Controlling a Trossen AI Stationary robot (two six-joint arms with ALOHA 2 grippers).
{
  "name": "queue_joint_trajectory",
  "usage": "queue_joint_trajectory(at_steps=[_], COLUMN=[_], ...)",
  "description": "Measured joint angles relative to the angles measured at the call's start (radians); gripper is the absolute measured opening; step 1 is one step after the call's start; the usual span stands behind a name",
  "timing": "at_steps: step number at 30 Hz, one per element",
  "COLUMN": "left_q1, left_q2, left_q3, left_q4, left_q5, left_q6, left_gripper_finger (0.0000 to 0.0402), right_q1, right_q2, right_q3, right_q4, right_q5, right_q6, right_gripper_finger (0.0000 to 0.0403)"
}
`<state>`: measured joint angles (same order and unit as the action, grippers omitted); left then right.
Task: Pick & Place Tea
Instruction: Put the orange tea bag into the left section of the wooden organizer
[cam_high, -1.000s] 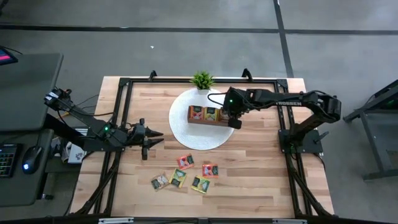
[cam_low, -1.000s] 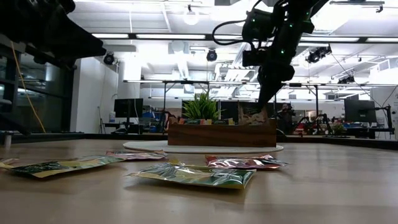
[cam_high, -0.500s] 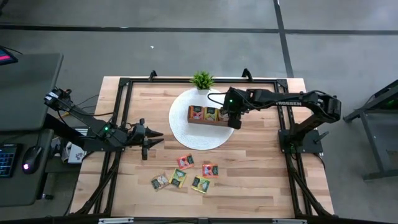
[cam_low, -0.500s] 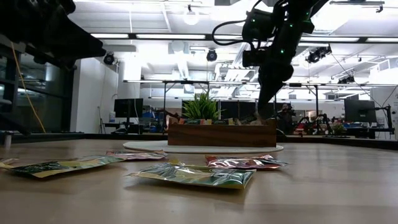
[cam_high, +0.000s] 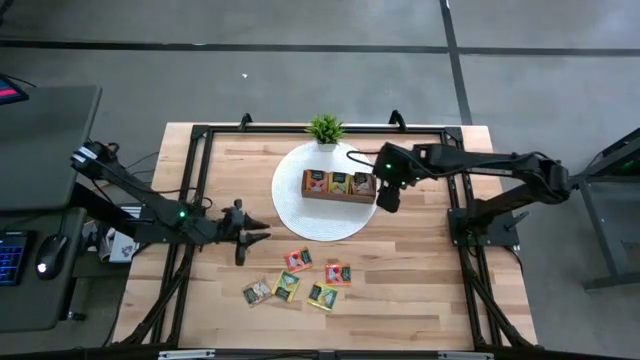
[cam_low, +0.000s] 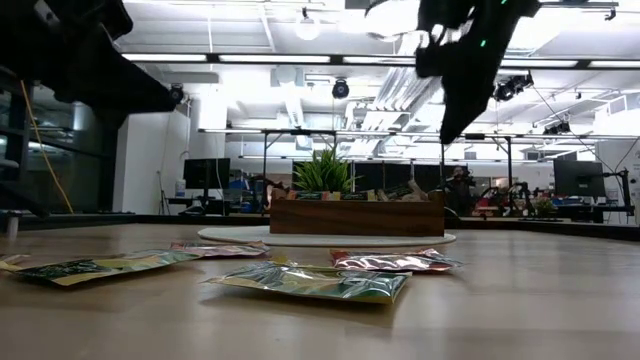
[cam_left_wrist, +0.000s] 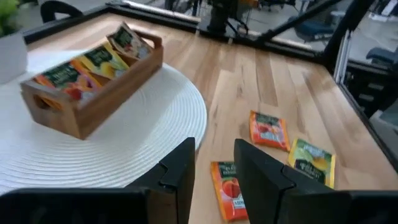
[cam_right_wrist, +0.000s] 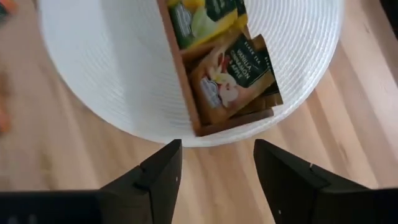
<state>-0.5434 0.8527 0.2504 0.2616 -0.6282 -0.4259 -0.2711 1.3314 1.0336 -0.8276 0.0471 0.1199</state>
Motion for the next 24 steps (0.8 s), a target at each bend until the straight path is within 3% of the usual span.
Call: queue_joint_trajectory(at_steps=[6, 13, 24], left_q1=[0.000, 0.011, 0.153], left_q2=[0.205, 0.461, 0.829], left_q3=[0.014, 0.192, 0.526], left_q4=[0.138, 0.124, 0.049], left_q5=[0.058, 0.124, 0.496], left_q6=[0.024, 0.182, 0.400], left_gripper_finger=[0.0111, 0.0110, 0.0111], right_q1=[0.101, 0.255, 0.508], right_q2=[-0.101, -0.116, -0.099], right_q3=[0.000, 0.000, 0.000], right_q4=[-0.024, -0.067, -0.064], right_q5=[0.015, 0.109, 0.291], right_q6=[0.177, 0.337, 0.709], right_gripper_finger=[0.0197, 0.0197, 0.0197])
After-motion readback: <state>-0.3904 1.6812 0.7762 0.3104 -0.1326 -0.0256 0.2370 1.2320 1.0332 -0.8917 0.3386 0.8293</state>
